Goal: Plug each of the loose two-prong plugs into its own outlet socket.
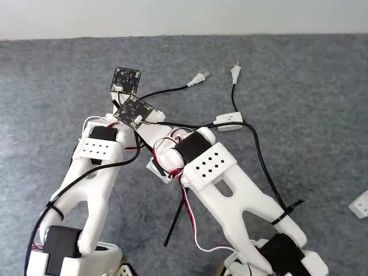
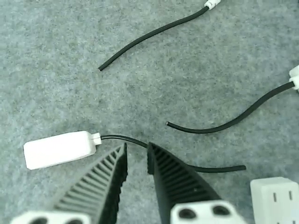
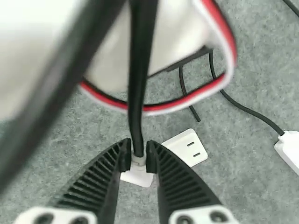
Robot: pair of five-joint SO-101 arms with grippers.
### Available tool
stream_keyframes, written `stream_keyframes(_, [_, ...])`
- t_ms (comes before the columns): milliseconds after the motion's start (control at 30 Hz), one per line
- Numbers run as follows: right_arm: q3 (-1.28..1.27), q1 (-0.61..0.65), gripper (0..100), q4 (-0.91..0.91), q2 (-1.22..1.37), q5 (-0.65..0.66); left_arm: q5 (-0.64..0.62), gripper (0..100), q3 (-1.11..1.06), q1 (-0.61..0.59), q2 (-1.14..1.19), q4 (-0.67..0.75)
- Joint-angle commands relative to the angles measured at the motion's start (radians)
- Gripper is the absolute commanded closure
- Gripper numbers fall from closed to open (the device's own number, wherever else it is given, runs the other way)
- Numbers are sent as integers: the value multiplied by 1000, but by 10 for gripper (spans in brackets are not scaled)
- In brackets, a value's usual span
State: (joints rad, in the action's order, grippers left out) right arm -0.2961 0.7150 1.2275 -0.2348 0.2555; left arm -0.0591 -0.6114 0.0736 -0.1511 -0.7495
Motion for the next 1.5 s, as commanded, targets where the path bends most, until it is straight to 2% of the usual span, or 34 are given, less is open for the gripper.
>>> stream_keyframes(0, [5,-18,990,-16,-13,9,9,934,48,2,-37,28])
stream_keyframes(100, [11,-18,990,-12,-15,-38,5,934,21,-34,-35,89])
stream_keyframes(200, [15,-42,990,-19,-16,-110,-8,935,-38,-86,-35,215])
stream_keyframes(367, [57,-117,989,-12,-16,-299,-180,938,-119,-157,-41,345])
stream_keyframes(500, [60,-148,988,-19,-16,-387,-253,938,-131,-183,-38,358])
stream_keyframes(667, [58,-148,989,-30,-21,-433,-256,938,-134,-187,-37,359])
stream_keyframes(867, [-60,-219,990,-208,-82,-565,-258,938,-148,-213,-40,359])
stream_keyframes(1300, [-555,-266,991,-684,-357,-580,-250,938,-211,-192,-38,396])
stream_keyframes(1467, [-612,-323,991,-710,-374,-575,-250,938,-237,-181,-37,440])
